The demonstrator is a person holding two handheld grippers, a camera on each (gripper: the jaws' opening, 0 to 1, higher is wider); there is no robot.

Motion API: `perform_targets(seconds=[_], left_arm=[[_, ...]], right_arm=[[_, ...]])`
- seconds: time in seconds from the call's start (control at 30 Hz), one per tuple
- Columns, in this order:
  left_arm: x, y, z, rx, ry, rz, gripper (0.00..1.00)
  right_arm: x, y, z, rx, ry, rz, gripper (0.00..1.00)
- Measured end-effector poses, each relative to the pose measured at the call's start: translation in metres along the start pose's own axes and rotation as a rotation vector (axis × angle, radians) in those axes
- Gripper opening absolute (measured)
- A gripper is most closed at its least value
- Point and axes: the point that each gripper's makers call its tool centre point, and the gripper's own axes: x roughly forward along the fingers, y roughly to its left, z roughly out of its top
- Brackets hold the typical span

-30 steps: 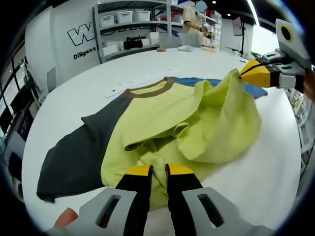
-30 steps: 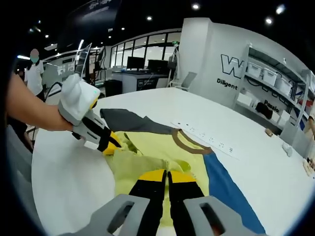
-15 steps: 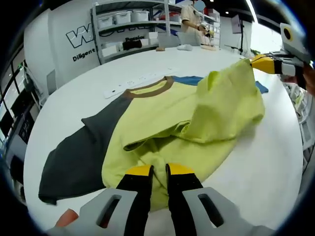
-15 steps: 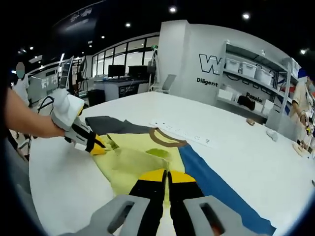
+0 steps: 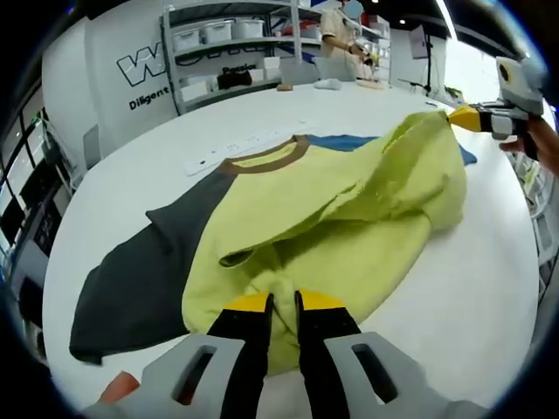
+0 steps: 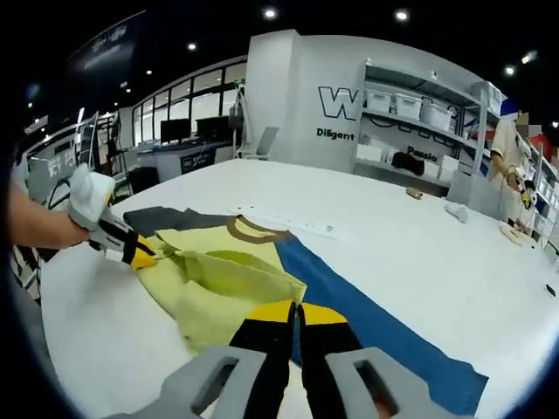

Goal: Fold the garment on the visible template until the final outline fits inside the template.

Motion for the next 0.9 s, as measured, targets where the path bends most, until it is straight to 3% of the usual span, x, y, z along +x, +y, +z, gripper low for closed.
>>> perform_targets(seconds=[0.47, 0.83, 0.9], left_arm=[[0.000, 0.001, 0.000, -0.001, -0.002, -0.002, 0.11], [0.000, 0.000, -0.001, -0.001, -0.003, -0.005, 0.11], [0.000, 0.000, -0.001, -0.001, -0.003, -0.005, 0.11]], right_arm=[[0.037, -0.014, -0.047, -0.001, 0.161, -0.058, 0.00], [0.052, -0.014, -0.077, -0.036, 0.278, -0.064, 0.00], [0.053, -0.015, -0.076, -0.042, 0.272, -0.069, 0.00]])
